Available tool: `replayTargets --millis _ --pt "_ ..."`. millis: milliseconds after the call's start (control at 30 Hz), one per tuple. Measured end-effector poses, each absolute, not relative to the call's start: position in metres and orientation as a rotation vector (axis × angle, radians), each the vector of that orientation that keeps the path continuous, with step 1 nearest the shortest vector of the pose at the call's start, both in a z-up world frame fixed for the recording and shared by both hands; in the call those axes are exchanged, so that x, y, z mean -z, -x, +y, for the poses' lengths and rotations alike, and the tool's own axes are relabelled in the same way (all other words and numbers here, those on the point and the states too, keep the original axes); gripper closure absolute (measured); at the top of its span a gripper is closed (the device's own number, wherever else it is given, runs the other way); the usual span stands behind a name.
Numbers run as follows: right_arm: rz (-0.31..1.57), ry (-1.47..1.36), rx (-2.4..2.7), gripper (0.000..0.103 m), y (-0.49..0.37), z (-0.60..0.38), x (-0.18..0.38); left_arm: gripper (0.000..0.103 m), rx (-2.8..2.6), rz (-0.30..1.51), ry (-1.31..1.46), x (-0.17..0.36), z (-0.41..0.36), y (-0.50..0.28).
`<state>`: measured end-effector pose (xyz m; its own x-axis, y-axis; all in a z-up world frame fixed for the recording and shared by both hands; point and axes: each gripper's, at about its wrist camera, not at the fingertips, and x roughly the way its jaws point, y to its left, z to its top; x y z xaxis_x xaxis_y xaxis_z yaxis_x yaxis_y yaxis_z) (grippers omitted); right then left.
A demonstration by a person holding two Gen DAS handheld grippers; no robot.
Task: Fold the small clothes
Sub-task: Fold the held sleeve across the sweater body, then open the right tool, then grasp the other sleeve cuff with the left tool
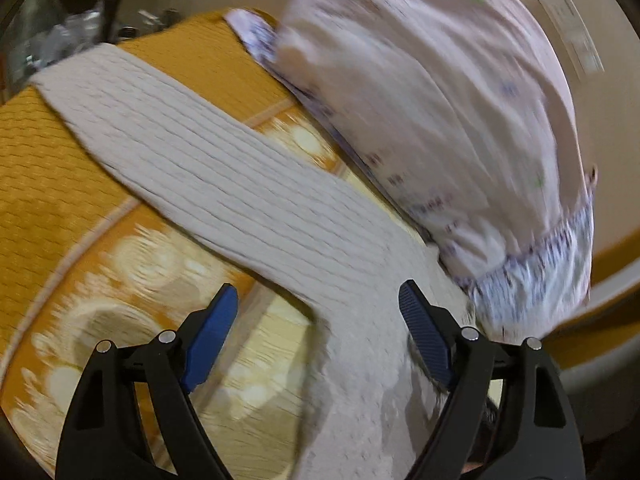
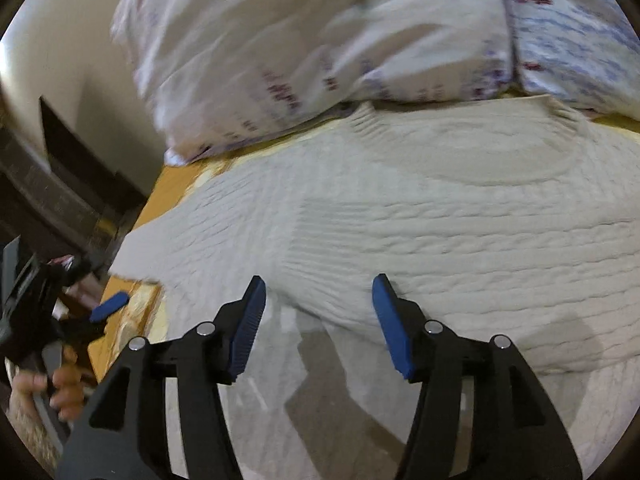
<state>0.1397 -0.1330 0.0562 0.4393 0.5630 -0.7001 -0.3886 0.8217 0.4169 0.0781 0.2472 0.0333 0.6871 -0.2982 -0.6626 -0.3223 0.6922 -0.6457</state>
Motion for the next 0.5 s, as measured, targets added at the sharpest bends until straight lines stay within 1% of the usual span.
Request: replayTargets --millis 33,100,167,300,500 --pt "0.957 -0.194 -0.607 0.041 -0.137 -0.128 -0.054 0.019 -0.023 0.830 0.852 -0.033 0.255 -0.077" --pt "0.941 -0.147 -0.609 0.038 -0.135 -0.118 -0.054 0.019 -0.022 0.823 0.874 -0.032 0.261 -0.076" --pt "0.953 -0.154 -0.614 0.038 -0.137 -0.118 -0.055 0.020 -0.023 0.822 0.892 -0.030 0.267 -0.077" --pt "0.986 -0.289 -0.613 0.038 -0.140 -0.137 -0.060 0.021 -0.048 0.819 0.963 -0.022 0.282 -0.077" --pt "0.969 -0.319 -0.588 0.038 -0.129 -0.153 -0.066 0.022 -0.087 0.795 1.028 -0.017 0.302 -0.075"
